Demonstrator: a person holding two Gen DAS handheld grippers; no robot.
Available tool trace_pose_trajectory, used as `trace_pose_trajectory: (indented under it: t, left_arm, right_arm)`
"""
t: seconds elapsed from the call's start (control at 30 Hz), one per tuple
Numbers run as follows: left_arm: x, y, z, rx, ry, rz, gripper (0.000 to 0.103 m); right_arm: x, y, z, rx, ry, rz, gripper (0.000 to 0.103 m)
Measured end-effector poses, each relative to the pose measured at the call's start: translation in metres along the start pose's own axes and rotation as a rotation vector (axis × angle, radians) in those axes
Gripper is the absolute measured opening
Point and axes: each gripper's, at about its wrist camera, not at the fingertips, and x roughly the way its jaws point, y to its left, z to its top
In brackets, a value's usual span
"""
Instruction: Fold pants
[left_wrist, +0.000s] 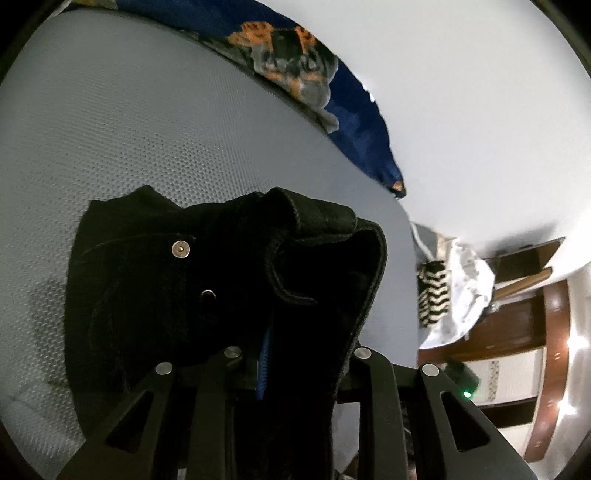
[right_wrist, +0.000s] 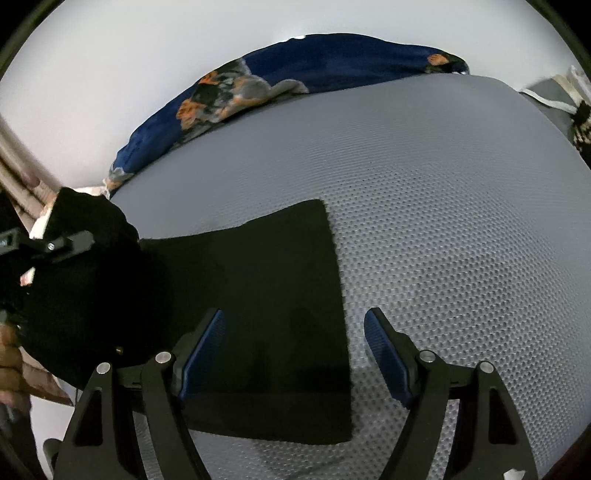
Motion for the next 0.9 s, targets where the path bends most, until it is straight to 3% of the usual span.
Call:
trace_pose_trajectory:
  t: [0.37, 0.43, 0.47, 0.53, 0.63, 0.77, 0.9]
  left_arm:
    - [0.046, -0.011, -0.015, 0.114, 0.044, 0.175, 0.028]
    - [0.051, -0.014, -0.016, 0.13, 0.048, 0.185, 0.034]
    - [0.053, -0.015, -0.017, 0.133, 0.05, 0.177, 0.042]
    - [0.056, -0.019, -0.018, 0.144, 0.069, 0.13, 0.049]
    - [0.051, -0.027, -0.023, 0.195, 0.051, 0.122, 0.061]
    - [0.031, -0.029, -0.03, 0.252, 0.021, 0.122, 0.064]
    - [-0.002, -0.009, -0.036, 0.264, -0.055, 0.176, 0.067]
  right_arm:
    - [0.002, -0.01, -0.002, -0.002, 0.002, 0.016, 0.076]
    - [-0.002, -0.01, -0.003, -0.004, -0.008, 0.007, 0.076]
    - [-0.004, -0.011, -0.003, -0.006, -0.013, 0.003, 0.076]
    - [-0.006, -0.011, -0.003, -0.008, -0.019, -0.008, 0.076]
    - [-0.005, -0.013, -0.004, -0.006, -0.019, -0.015, 0.076]
    - [-0.005, -0.016, -0.005, 0.001, -0.024, -0.02, 0.076]
    - [-0.001, -0.017, 0.0, 0.028, -0.018, 0.03, 0.076]
